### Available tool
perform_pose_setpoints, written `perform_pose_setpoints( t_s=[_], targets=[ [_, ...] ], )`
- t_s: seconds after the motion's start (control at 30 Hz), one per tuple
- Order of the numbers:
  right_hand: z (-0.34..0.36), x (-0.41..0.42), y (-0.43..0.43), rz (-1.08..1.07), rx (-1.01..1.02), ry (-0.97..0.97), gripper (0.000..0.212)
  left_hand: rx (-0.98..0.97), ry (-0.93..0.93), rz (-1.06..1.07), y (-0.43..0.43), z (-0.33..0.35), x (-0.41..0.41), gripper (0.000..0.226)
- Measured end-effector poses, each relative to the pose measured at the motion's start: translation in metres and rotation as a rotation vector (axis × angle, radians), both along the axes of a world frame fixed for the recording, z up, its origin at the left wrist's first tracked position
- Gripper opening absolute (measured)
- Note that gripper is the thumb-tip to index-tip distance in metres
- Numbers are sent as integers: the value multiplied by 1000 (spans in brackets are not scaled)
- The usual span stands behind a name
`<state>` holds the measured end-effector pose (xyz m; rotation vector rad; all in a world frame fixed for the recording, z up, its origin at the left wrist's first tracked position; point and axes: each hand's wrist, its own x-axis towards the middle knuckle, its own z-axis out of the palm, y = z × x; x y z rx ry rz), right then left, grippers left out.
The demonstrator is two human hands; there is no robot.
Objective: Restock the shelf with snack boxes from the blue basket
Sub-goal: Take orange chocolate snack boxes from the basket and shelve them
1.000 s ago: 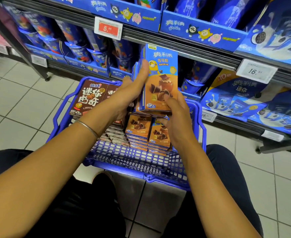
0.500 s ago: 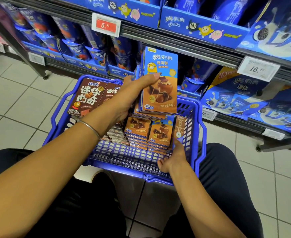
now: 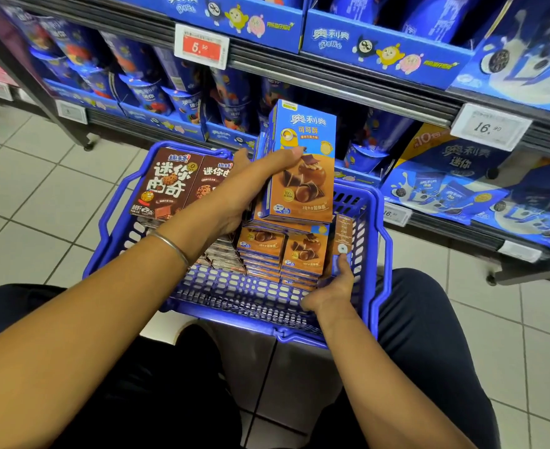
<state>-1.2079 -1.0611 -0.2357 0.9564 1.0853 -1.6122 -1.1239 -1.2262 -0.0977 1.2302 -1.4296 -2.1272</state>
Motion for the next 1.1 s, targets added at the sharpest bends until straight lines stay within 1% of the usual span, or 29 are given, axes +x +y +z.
perform_pose_setpoints(
  t_s=[0.13, 0.2, 0.27, 0.33, 0.4, 0.5, 0.6, 0.7, 0.77, 0.87, 0.9, 0.97, 1.0, 1.03, 1.07, 1.1],
  targets=[
    [27, 15, -8, -188, 35, 177, 59, 22, 5, 23, -4, 3, 1, 131],
    [47, 18, -10, -209, -16, 251, 61, 27, -1, 45, -7, 6, 3, 115],
    [69, 16, -9, -181, -104, 273, 65, 9, -10, 75, -11, 8, 4, 102],
    [91, 10, -8, -145, -215, 322, 63, -25, -26, 120, -15, 10, 5, 91],
    [111, 4, -9, -90, -318, 409, 59, -48, -22, 163, -20, 11, 6, 80],
    [136, -3, -10, 36, -393, 556, 68, -99, 21, 206, -28, 10, 8, 66],
    [156, -8, -10, 212, -449, 676, 80, -166, 13, 193, -30, 15, 8, 74],
    [173, -10, -16, 398, -465, 710, 83, -158, 39, 181, -27, 16, 7, 66],
    [179, -15, -22, 484, -456, 744, 72, -146, 73, 164, -27, 15, 5, 62],
    [184, -28, -31, 519, -394, 878, 46, -129, 125, 155, -31, 15, 2, 74],
    [186, -33, -35, 539, -350, 952, 44, -121, 143, 158, -33, 16, 1, 79],
    [188, -42, -45, 574, -266, 1106, 53, -35, 174, 165, -36, 18, -1, 94],
    [190, -46, -50, 597, -241, 1161, 55, 3, 192, 166, -38, 18, -2, 96],
    [192, -48, -56, 624, -216, 1203, 52, 14, 188, 175, -41, 17, -4, 93],
    [192, -49, -62, 662, -180, 1238, 46, 17, 171, 186, -46, 18, -8, 86],
    [193, -49, -67, 707, -133, 1260, 46, 9, 129, 193, -54, 21, -13, 76]
  ],
)
